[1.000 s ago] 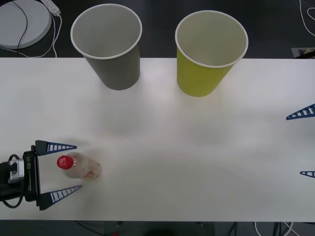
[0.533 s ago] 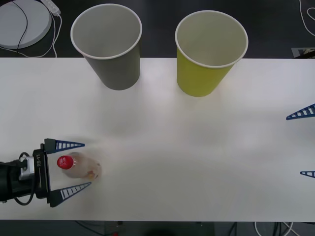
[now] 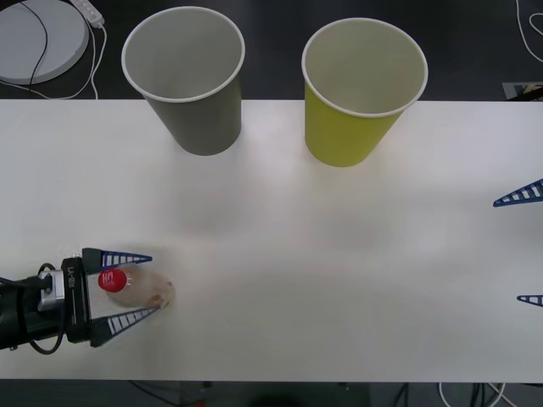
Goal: Put the can into the green bin and the plastic bottle into the gray bin
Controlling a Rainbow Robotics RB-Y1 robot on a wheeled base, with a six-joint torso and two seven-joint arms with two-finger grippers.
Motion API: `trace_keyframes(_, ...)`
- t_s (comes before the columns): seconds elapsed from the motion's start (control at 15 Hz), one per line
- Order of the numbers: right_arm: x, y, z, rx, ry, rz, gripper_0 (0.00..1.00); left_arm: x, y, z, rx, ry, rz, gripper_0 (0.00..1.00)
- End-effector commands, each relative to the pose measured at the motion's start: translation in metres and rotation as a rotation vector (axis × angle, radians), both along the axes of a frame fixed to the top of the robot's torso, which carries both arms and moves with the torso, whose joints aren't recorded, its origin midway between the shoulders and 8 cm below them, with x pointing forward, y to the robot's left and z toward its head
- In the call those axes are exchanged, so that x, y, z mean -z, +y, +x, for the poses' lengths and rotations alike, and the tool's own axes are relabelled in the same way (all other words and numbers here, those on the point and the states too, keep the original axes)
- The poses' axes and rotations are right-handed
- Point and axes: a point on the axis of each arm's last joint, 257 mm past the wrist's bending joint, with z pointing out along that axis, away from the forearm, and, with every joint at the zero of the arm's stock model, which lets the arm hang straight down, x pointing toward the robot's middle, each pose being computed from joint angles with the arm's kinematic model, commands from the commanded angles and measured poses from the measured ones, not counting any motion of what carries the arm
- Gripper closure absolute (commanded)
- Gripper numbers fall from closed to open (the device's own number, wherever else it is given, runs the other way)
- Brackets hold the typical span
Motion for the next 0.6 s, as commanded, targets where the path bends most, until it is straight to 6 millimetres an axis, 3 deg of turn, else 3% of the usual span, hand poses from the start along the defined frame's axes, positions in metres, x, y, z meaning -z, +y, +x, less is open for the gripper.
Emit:
trace_keyframes(0.07,0.0,0.0,0.0,0.0,0.0,0.0,0.0,0.0001,-0.0001,-0.0004,0.001,0.0,0.0,1.0)
trace_keyframes(0.6,0.0,0.0,0.0,0.0,0.0,0.0,0.0,-0.0056,-0.0036,0.0001,0.005,0.011,-0.013,1.0)
